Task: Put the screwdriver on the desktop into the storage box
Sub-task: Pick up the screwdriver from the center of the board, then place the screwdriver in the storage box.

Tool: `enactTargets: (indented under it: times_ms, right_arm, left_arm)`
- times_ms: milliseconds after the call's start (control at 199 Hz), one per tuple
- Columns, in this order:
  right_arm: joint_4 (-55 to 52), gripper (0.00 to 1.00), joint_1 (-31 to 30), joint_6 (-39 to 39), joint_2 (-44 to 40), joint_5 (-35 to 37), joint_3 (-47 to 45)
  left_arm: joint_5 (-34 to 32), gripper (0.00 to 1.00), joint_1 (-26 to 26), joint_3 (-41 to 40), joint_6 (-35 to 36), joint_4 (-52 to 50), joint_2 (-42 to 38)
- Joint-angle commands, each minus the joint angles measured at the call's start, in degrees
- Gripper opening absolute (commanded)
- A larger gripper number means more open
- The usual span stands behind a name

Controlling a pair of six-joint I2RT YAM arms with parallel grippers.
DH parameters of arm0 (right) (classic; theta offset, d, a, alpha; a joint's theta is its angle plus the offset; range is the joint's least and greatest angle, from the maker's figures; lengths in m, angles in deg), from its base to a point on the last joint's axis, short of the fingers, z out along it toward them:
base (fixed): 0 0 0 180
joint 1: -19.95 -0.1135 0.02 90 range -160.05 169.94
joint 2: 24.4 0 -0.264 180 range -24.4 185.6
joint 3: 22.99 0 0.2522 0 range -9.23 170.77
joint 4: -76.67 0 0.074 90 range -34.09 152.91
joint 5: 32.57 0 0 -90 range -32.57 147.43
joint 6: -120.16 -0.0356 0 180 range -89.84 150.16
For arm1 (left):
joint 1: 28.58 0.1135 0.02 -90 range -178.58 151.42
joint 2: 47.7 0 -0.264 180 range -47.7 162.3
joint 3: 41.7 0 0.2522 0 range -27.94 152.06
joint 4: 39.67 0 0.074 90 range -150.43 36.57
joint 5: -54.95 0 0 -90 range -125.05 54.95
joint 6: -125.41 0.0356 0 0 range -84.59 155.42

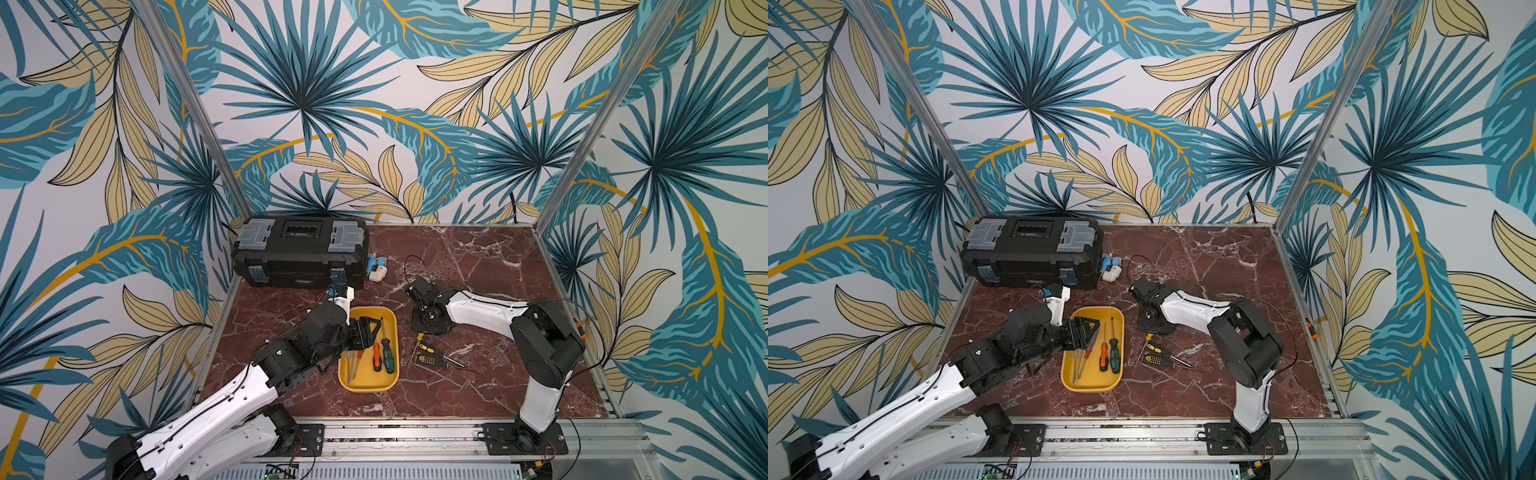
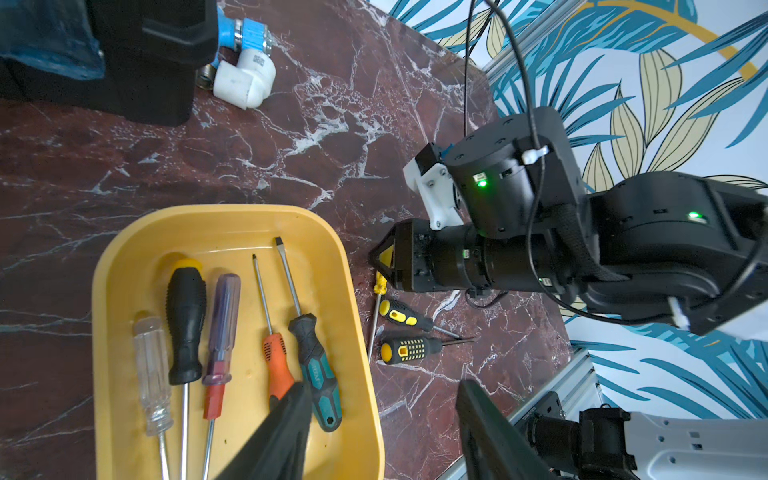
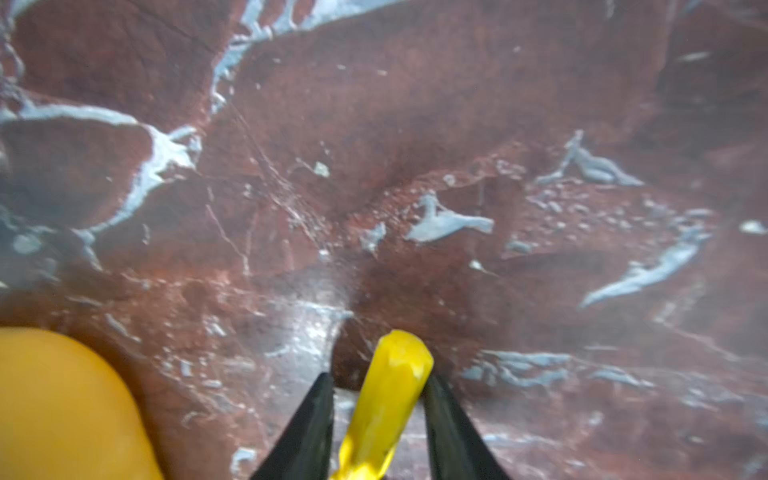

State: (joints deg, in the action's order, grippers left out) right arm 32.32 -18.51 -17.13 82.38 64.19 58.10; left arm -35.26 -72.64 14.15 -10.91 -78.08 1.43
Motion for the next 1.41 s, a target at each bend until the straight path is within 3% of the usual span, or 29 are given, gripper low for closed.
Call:
enactTargets:
  times_ms: [0, 181, 497, 658, 818, 1044, 1255, 1401]
  right_arm:
    - [0.4, 0.31, 0.3, -1.1, 2.1, -0.7, 0.1]
    - [2.6, 0.19, 1.3, 0.6, 0.1, -2.2, 0.8]
    - [5.8, 0.07, 4.7, 5.4, -14.6, -7.4, -0.5]
    - [6.7, 0.03, 4.7, 7.1, -27.4, -11.0, -4.4]
    - [15.7, 0.03, 4.7, 5.7, -41.4, -26.0, -10.4]
    - [26.1, 0.03, 4.7, -1.8, -51.4, -35.8, -12.7]
    - [28.1, 0.03, 4.7, -3.5, -52.5, -37.7, -12.9]
    - [30.6, 0.03, 4.7, -5.3, -53.6, -38.4, -14.0]
  left_arm:
    - [-0.2, 0.60, 0.3, -1.2, 0.2, 2.0, -0.4]
    - [0.0, 0.60, 0.4, -1.0, 0.4, 2.3, -0.1]
    - [2.0, 0.63, 1.3, 0.8, 0.3, 3.5, -0.7]
    - [12.9, 0.69, 2.4, -2.6, -2.0, 17.1, -2.7]
    - [27.6, 0.81, 2.8, -6.8, -5.7, 37.7, -2.0]
    - [39.8, 0.84, 2.5, -6.1, -8.3, 49.2, 4.0]
    - [42.6, 0.82, -0.2, -2.8, -6.5, 48.4, 8.6]
    - [42.1, 0.68, -0.5, -2.4, -6.5, 47.8, 10.0]
